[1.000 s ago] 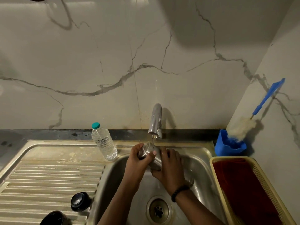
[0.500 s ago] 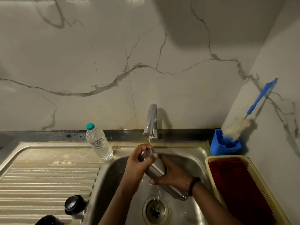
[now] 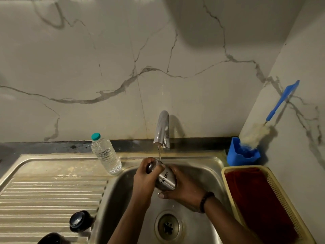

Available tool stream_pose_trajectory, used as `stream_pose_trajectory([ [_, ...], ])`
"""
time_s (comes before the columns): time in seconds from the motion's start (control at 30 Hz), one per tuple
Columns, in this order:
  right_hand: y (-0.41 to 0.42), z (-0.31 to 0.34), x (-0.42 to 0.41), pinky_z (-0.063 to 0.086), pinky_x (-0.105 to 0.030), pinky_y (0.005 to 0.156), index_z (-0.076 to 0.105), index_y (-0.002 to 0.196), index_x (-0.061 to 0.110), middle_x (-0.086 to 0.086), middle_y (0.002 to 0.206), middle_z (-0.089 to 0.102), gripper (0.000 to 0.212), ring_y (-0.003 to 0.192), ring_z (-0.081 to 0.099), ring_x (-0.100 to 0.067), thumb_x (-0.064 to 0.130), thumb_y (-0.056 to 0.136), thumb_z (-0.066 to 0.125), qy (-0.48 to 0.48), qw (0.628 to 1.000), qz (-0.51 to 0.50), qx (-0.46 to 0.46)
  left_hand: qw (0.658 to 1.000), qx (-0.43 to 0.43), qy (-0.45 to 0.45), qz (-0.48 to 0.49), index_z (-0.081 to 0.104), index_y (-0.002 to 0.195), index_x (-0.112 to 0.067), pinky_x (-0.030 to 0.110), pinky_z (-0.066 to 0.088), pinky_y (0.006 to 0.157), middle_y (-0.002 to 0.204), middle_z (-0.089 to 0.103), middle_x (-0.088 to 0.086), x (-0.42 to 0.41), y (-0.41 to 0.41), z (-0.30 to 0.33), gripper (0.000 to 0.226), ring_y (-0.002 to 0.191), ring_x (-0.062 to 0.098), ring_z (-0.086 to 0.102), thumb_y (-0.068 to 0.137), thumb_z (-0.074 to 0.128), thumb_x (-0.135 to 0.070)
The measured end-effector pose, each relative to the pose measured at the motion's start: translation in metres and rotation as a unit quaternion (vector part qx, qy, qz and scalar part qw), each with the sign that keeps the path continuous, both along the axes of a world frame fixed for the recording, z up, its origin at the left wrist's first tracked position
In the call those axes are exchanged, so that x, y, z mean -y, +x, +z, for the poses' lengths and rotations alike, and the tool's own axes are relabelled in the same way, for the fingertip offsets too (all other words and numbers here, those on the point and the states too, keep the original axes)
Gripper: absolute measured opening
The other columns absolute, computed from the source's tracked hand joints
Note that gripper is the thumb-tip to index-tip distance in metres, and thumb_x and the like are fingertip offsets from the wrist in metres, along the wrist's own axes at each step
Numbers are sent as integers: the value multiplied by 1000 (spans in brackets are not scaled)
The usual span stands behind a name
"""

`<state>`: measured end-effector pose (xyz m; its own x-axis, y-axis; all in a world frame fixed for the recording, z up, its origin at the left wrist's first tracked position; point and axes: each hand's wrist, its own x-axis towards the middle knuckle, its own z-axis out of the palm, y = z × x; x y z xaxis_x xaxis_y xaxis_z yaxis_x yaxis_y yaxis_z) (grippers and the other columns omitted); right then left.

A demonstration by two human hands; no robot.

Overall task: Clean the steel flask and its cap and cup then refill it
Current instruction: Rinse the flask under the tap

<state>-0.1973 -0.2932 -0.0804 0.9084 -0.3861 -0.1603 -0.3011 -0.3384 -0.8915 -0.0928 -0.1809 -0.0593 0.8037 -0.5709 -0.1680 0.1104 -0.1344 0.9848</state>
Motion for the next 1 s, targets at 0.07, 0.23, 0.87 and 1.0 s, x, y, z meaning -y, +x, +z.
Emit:
stream_pose_trajectory([
  [0.07, 1, -1, -4, 57, -32, 86, 42, 124, 45, 19, 117, 59, 76, 103, 60, -2, 52, 60, 84, -17, 1000, -20, 2, 1000, -6, -16, -6, 66, 105, -21, 33, 55, 74, 102, 70, 6, 1, 0, 2, 16, 96, 25, 69, 90, 70, -24],
  [0.23, 14, 0, -16, 58, -27, 77, 42, 117, 42, 19, 108, 57, 70, 92, 60, 0, 54, 61, 82, -84, 992, -92, 37, 988, -90, -116, 38, 59, 120, -18, 42, 57, 87, 113, 69, 9, 1, 5, 7, 49, 104, 28, 68, 85, 56, -52],
  [0.87, 0, 12, -6, 46, -28, 99, 22, 150, 30, 2, 143, 43, 77, 121, 50, -14, 55, 88, 61, -145, 985, 29, -86, 929, -233, -231, 174, 52, 140, -14, 50, 46, 106, 130, 65, 17, -10, 19, -20, 66, 122, 32, 61, 88, 52, -55],
  [1.0, -13, 19, 13, 56, -21, 72, 34, 137, 34, 11, 117, 53, 73, 100, 64, -12, 55, 79, 72, 50, 990, 71, -113, 911, -266, -258, 180, 50, 143, -15, 48, 42, 110, 138, 59, 20, -12, 19, -31, 70, 128, 34, 56, 88, 48, -59],
])
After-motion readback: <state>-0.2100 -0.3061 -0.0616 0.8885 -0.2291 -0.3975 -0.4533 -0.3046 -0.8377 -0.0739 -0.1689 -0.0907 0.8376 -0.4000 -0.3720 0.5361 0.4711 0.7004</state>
